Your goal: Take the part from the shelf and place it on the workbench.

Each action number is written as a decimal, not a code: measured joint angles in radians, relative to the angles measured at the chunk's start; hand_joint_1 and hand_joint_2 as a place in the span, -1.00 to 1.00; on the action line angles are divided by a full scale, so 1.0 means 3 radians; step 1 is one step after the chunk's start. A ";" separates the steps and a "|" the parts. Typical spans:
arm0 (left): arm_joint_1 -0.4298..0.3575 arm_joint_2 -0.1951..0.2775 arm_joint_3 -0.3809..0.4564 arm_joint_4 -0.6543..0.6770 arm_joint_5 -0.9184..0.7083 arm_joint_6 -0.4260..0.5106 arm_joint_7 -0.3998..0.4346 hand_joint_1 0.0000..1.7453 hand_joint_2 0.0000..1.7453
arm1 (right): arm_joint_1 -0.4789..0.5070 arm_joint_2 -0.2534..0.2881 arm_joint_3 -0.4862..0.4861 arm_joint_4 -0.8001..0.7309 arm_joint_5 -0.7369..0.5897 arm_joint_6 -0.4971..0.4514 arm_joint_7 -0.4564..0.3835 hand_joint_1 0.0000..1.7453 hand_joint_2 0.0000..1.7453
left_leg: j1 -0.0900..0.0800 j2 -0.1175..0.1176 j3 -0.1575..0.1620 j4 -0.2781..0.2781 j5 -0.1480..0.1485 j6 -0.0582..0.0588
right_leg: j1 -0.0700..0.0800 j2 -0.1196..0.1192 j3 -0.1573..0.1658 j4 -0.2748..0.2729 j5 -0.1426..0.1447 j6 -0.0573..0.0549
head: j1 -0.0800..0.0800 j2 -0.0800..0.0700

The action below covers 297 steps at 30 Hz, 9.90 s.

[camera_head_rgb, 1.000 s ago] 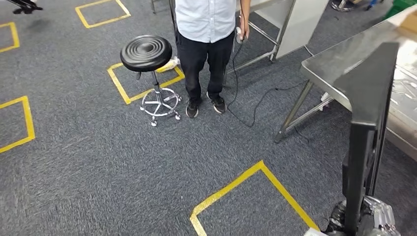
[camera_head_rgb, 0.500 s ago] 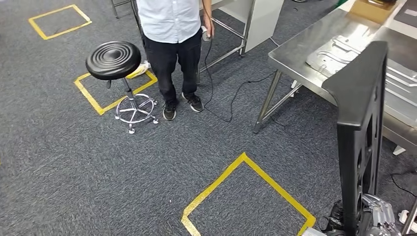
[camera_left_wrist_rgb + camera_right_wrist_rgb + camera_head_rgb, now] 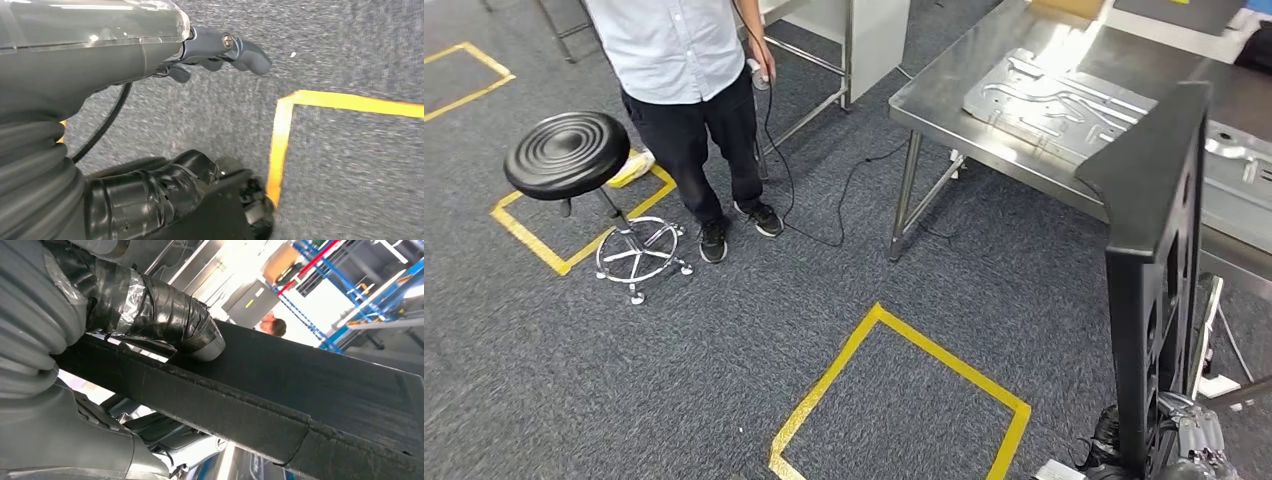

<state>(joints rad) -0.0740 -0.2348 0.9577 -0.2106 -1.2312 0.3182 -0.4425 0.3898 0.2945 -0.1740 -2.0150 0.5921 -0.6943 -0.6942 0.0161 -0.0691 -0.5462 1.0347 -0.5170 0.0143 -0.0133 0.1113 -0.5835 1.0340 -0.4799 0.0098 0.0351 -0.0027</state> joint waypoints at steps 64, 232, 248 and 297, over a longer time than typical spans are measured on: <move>0.0010 0.0009 0.0002 0.0000 -0.0058 -0.0192 -0.0083 -1.00 1.00 | -0.0001 -0.0103 0.0267 0.0165 0.0530 0.0001 0.0263 1.00 1.00 | -0.0032 0.0243 -0.0032 -0.0030 0.0072 0.0086 | 0.0038 -0.0320 0.0021 0.0019 -0.0020 0.0011 | 0.0027 0.0000; -0.0041 0.0023 -0.0201 0.0015 -0.0355 -0.0409 -0.0055 -1.00 -0.50 | -0.0538 -0.0732 0.0605 0.0222 0.0771 0.0003 0.0514 0.90 1.00 | -0.0076 0.0194 -0.0063 -0.0014 0.0088 0.0054 | -0.0006 -0.0350 -0.0026 0.0064 -0.0040 0.0000 | 0.0020 0.0000; -0.0123 0.0019 -0.0360 0.0015 -0.0553 -0.0347 0.0217 -1.00 -1.00 | -0.1480 -0.1133 0.1139 0.0868 0.2968 0.0003 0.1849 0.90 1.00 | -0.0046 0.0208 -0.0153 -0.0002 0.0173 0.0038 | 0.0002 -0.0359 0.0057 0.0019 -0.0073 -0.0004 | 0.0023 0.0000; -0.0127 0.0009 -0.0523 0.0015 -0.0465 -0.0299 0.0283 -1.00 -1.00 | -0.1861 -0.2816 0.2695 0.1799 0.2982 0.0096 0.3250 -1.00 -1.00 | -0.0072 0.0210 -0.0241 0.0225 0.0020 0.0025 | 0.0002 -0.0384 0.0076 -0.0084 0.0039 -0.0070 | 0.0011 0.0000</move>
<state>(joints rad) -0.1120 -0.2320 0.8008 -0.2060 -1.3707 0.2285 -0.3575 -0.1685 -0.5504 0.6345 -1.4753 1.4866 -0.6654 0.2807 -0.0054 -0.0060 -0.6186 1.1021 -0.5111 0.0218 -0.0128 -0.0040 -0.5608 1.0087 -0.4681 -0.0111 0.0382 -0.0027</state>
